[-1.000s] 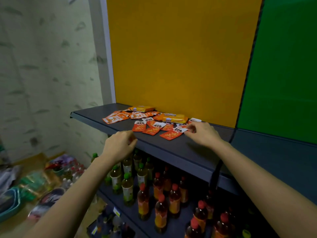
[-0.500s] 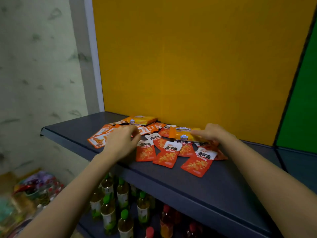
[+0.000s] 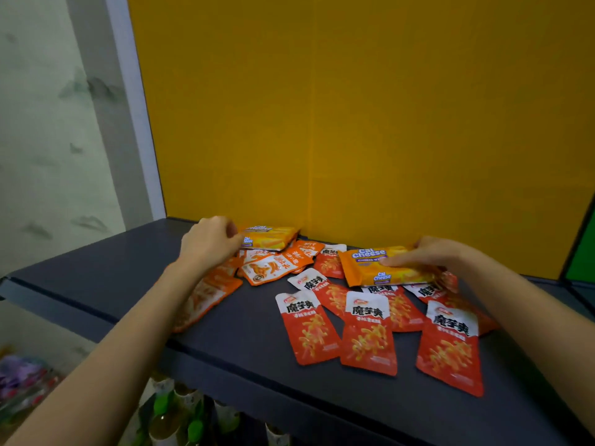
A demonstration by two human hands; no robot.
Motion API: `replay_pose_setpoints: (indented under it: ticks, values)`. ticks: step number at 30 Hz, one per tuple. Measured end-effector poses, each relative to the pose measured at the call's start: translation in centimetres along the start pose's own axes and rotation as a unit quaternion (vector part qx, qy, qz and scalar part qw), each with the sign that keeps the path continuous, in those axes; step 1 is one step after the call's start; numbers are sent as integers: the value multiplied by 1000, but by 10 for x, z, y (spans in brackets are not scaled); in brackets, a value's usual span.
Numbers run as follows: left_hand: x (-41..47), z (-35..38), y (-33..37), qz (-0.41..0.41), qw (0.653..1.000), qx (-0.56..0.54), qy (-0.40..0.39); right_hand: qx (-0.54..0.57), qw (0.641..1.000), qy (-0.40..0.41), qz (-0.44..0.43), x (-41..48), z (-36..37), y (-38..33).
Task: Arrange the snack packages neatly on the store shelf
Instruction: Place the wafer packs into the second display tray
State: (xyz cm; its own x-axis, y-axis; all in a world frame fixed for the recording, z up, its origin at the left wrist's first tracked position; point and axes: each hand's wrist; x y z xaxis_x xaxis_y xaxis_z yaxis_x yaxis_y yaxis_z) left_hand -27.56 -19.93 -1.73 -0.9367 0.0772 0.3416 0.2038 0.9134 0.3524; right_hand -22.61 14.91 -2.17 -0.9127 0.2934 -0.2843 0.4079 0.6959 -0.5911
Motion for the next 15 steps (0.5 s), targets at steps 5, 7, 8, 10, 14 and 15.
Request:
replay_pose_setpoints:
  ticks: [5, 7, 8, 10, 14, 15]
  values:
    - [50, 4, -28, -6, 998, -33, -61, 78, 997, 29, 10, -5, -5, -14]
    - [69, 8, -37, -8, 995, -31, -96, 111, 992, 63, 12, -9, -9, -23]
    - [77, 10, -39, -10, 992, -33, -119, 123, 989, 85, 14, -11, -10, -27]
    - [91, 18, -44, -16, 986, -42, -163, 162, 980, 112, 11, -17, -9, -34]
    - [109, 34, -45, -31, 968, -113, -223, 212, 967, 143, -6, -37, 2, -53]
    - [112, 35, -44, -34, 965, -124, -230, 223, 963, 148, -8, -41, 6, -57]
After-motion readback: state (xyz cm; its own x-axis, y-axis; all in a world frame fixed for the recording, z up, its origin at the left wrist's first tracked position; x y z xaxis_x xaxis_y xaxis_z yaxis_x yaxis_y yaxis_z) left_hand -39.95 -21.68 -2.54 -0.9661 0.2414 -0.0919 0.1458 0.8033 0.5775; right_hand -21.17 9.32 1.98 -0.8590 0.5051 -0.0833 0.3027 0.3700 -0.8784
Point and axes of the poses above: each hand's wrist, its own x-axis towards the middle knuckle, its own z-axis out of the palm, y = z × x, and after that the axes turned 5 degrees about -y, right-handed
